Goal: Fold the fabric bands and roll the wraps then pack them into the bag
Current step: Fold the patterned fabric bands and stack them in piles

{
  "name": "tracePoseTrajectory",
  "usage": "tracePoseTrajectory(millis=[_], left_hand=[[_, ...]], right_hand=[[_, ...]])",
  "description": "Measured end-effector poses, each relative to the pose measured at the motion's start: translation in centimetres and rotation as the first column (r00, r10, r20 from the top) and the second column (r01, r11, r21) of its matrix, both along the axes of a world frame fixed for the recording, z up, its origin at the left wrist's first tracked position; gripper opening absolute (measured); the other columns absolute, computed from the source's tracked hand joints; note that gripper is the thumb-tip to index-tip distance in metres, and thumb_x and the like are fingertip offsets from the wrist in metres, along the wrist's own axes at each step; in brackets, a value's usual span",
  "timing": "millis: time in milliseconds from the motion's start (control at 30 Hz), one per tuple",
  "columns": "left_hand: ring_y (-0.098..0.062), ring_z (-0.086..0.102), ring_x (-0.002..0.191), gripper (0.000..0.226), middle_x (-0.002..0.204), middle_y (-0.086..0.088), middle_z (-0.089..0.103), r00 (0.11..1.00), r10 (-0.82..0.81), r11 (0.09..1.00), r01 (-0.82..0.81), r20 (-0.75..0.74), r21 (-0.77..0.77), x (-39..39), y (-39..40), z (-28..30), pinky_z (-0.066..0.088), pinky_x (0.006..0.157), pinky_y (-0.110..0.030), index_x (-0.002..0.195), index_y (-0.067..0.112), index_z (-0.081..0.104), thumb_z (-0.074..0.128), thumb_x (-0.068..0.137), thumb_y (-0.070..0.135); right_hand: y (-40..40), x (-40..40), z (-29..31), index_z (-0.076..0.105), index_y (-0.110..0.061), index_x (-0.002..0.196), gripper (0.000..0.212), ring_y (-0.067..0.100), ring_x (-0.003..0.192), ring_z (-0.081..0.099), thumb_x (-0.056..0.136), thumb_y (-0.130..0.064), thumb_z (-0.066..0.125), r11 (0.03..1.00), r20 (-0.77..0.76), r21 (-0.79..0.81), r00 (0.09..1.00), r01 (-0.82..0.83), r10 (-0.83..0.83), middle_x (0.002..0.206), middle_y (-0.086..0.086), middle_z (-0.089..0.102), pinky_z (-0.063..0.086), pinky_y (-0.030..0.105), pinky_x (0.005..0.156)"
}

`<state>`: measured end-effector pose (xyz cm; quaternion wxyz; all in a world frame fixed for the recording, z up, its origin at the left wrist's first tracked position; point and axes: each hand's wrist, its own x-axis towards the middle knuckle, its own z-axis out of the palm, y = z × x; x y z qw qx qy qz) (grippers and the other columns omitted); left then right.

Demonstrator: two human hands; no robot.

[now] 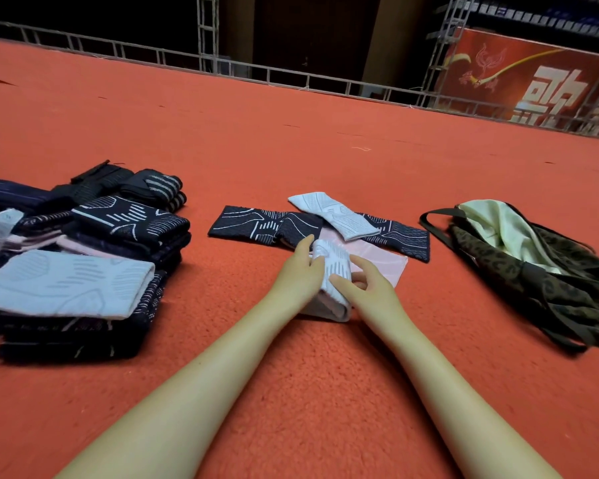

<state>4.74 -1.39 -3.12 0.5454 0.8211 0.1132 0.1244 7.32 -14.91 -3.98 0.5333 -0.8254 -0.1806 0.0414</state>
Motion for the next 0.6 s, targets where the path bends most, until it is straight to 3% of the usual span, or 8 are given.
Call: tracePoseTrajectory(millis=[100, 133, 233, 300, 367, 433, 500, 600], left_hand=[[-0.032, 0.038, 0.123, 0.052, 0.133, -0.013, 0.047, 0.995, 0.080, 0.890, -0.048, -0.052, 0.454, -0.2, 1.7, -0.9, 0.032, 0.104, -0.038, 0.144, 0.019, 0.031, 0.043, 0.093, 0.018], [-0.032, 0.035, 0.124, 0.051, 0.134, -0.012, 0.044, 0.990, 0.107, 0.852, -0.047, -0.086, 0.522, -0.3, 2.1, -1.1, 0.031, 0.104, -0.039, 0.143, 0.020, 0.033, 0.043, 0.093, 0.021], [-0.031, 0.035, 0.125, 0.046, 0.136, -0.011, 0.044, 0.987, 0.112, 0.819, -0.027, -0.114, 0.573, -0.1, 2.4, -1.3, 0.030, 0.102, -0.039, 0.140, 0.021, 0.037, 0.041, 0.094, 0.024], [-0.031, 0.037, 0.124, 0.049, 0.136, -0.010, 0.045, 0.992, 0.081, 0.816, -0.012, -0.095, 0.578, 0.1, 2.4, -1.4, 0.031, 0.103, -0.039, 0.142, 0.021, 0.034, 0.040, 0.094, 0.021], [-0.032, 0.040, 0.123, 0.054, 0.134, -0.010, 0.047, 0.996, 0.056, 0.879, -0.019, -0.063, 0.476, 0.0, 2.6, -1.6, 0.033, 0.105, -0.041, 0.143, 0.021, 0.033, 0.043, 0.090, 0.021], [-0.029, 0.046, 0.120, 0.060, 0.133, -0.010, 0.047, 0.999, 0.035, 0.960, -0.035, 0.005, 0.278, -0.4, 2.6, -1.3, 0.037, 0.105, -0.043, 0.143, 0.021, 0.034, 0.046, 0.084, 0.021], [-0.025, 0.047, 0.121, 0.061, 0.135, -0.010, 0.042, 0.996, 0.055, 0.993, -0.062, 0.071, 0.103, -1.4, 2.1, -0.7, 0.039, 0.104, -0.042, 0.143, 0.021, 0.034, 0.051, 0.085, 0.013], [-0.019, 0.042, 0.125, 0.065, 0.140, -0.009, 0.037, 0.991, 0.087, 0.996, -0.084, 0.104, -0.033, -3.5, 1.6, 0.9, 0.035, 0.109, -0.037, 0.144, 0.020, 0.032, 0.053, 0.082, 0.016]], right_hand=[[0.2, 0.0, 0.1, 0.036, -0.020, 0.142, 0.059, 0.005, 0.080, 0.059, 0.089, -0.032, 0.061, 0.999, -0.030, -0.007, 0.999, 0.031, -0.031, 0.104, -0.005, 0.061, 0.043, 0.017, 0.069], [0.3, -0.1, 0.2, 0.033, -0.017, 0.144, 0.063, 0.005, 0.076, 0.058, 0.090, -0.032, 0.061, 1.000, -0.066, 0.008, 0.997, 0.029, -0.029, 0.101, -0.004, 0.062, 0.043, 0.018, 0.068], [0.7, -0.4, 0.1, 0.043, -0.011, 0.135, 0.052, 0.002, 0.064, 0.061, 0.089, -0.022, 0.063, 0.997, -0.143, 0.067, 0.989, -0.026, 0.036, 0.091, 0.000, 0.068, 0.045, 0.017, 0.061], [0.9, -0.4, 0.0, 0.053, -0.006, 0.126, 0.040, 0.007, 0.069, 0.067, 0.087, -0.010, 0.063, 0.986, -0.181, 0.159, 0.980, -0.050, 0.078, 0.096, 0.008, 0.072, 0.050, 0.018, 0.059], [0.8, -0.4, 0.1, 0.055, -0.010, 0.125, 0.042, 0.015, 0.071, 0.068, 0.084, -0.004, 0.065, 0.962, -0.237, 0.272, 0.967, -0.029, 0.096, 0.101, 0.014, 0.071, 0.051, 0.022, 0.055], [0.6, -0.6, 0.4, 0.056, -0.016, 0.125, 0.051, 0.017, 0.071, 0.066, 0.076, -0.010, 0.070, 0.950, -0.253, 0.311, 0.962, -0.015, 0.098, 0.100, 0.009, 0.072, 0.048, 0.025, 0.054], [0.5, -1.3, 0.9, 0.058, -0.018, 0.123, 0.058, 0.016, 0.078, 0.065, 0.066, -0.017, 0.066, 0.940, -0.250, 0.342, 0.963, -0.006, 0.098, 0.101, 0.007, 0.070, 0.051, 0.029, 0.066], [-0.2, -3.0, 1.7, 0.065, -0.019, 0.113, 0.050, 0.012, 0.090, 0.064, 0.064, -0.016, 0.060, 0.927, -0.181, 0.372, 0.975, -0.057, 0.132, 0.105, 0.004, 0.070, 0.051, 0.022, 0.078]])
